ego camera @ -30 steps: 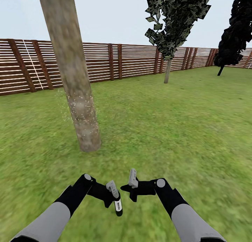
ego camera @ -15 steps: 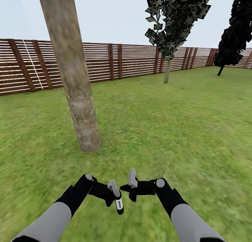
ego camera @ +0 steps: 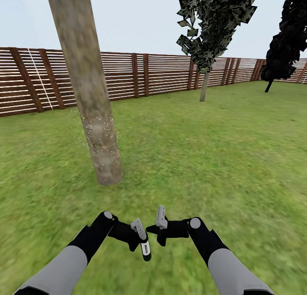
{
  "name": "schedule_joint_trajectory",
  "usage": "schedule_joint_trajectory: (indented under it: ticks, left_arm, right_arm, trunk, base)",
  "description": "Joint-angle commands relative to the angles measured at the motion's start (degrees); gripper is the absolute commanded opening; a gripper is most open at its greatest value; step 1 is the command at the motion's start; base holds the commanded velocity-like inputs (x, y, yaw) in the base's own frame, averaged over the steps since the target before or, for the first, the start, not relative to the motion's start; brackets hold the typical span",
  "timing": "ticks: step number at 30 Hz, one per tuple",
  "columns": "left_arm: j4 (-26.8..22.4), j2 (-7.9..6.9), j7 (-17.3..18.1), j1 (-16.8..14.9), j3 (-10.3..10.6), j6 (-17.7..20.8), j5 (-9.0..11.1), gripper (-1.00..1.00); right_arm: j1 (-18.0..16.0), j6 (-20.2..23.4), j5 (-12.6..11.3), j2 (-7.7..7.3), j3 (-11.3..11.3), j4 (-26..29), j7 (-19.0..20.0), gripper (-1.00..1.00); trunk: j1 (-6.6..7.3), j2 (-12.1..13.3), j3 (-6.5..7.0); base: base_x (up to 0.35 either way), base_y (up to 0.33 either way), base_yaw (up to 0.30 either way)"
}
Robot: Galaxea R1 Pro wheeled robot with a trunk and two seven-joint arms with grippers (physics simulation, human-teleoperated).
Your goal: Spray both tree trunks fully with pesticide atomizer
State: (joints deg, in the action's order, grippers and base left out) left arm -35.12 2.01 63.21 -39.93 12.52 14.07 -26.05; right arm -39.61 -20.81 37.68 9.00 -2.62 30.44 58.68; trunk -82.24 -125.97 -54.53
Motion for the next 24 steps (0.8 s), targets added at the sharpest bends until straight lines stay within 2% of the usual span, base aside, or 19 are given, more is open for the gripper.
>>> schedule_joint_trajectory:
  ticks: [1,2,4,6,14,16,18,20,24]
  left_arm:
    - [-0.1,0.01,0.4,0.0,0.0,0.6,0.1,-1.00]
    - [-0.1,0.01,0.4,0.0,0.0,0.6,0.5,-1.00]
    - [-0.1,0.01,0.5,0.0,0.0,0.5,2.4,-1.00]
    - [0.0,0.01,0.5,0.0,0.0,0.4,3.3,-1.00]
    - [0.0,-0.03,0.4,0.0,0.1,0.4,3.3,-1.00]
    - [0.1,-0.47,0.2,0.1,0.2,0.4,3.2,-1.00]
    - [0.1,-1.28,0.2,0.3,0.1,0.3,3.0,-1.00]
    - [1.1,-3.75,0.2,0.3,0.1,-1.5,3.1,-1.00]
    - [3.2,-7.35,0.2,0.1,0.1,-2.0,2.9,-1.00]
  right_arm:
    - [0.0,-0.2,0.4,0.06,-0.3,0.1,0.2,-1.00]
    - [0.0,-0.2,0.4,0.06,-0.3,0.1,0.2,-1.00]
    - [0.0,-0.2,0.4,0.06,-0.3,0.1,0.2,-1.00]
    - [0.0,-0.2,0.4,0.06,-0.3,0.1,0.3,-1.00]
    - [0.0,-0.2,0.4,0.06,-0.3,0.1,0.3,-1.00]
    - [0.0,-0.2,0.4,0.06,-0.3,0.1,0.4,-1.00]
    - [0.0,-0.2,0.4,0.04,-0.3,0.1,0.4,-1.00]
    - [0.0,-0.2,0.4,-0.01,-0.3,0.1,0.4,-1.00]
    - [0.0,-0.2,0.4,-0.03,-0.3,0.1,0.5,-1.00]
  trunk:
    - [0.01,0.0,-0.05]
    - [0.01,0.0,-0.05]
    - [0.01,0.0,-0.05]
    - [0.01,0.0,-0.05]
    - [0.01,0.0,-0.05]
    - [0.01,0.0,-0.05]
    - [0.01,0.0,-0.05]
    - [0.01,0.0,-0.05]
    - [0.01,0.0,-0.05]
  base:
    - [0.000,0.000,0.000]
    - [0.000,0.000,0.000]
    - [0.000,0.000,0.000]
    - [0.000,0.000,0.000]
    - [0.000,0.000,0.000]
    - [0.000,0.000,0.000]
    - [0.000,0.000,0.000]
    - [0.000,0.000,0.000]
    - [0.000,0.000,0.000]
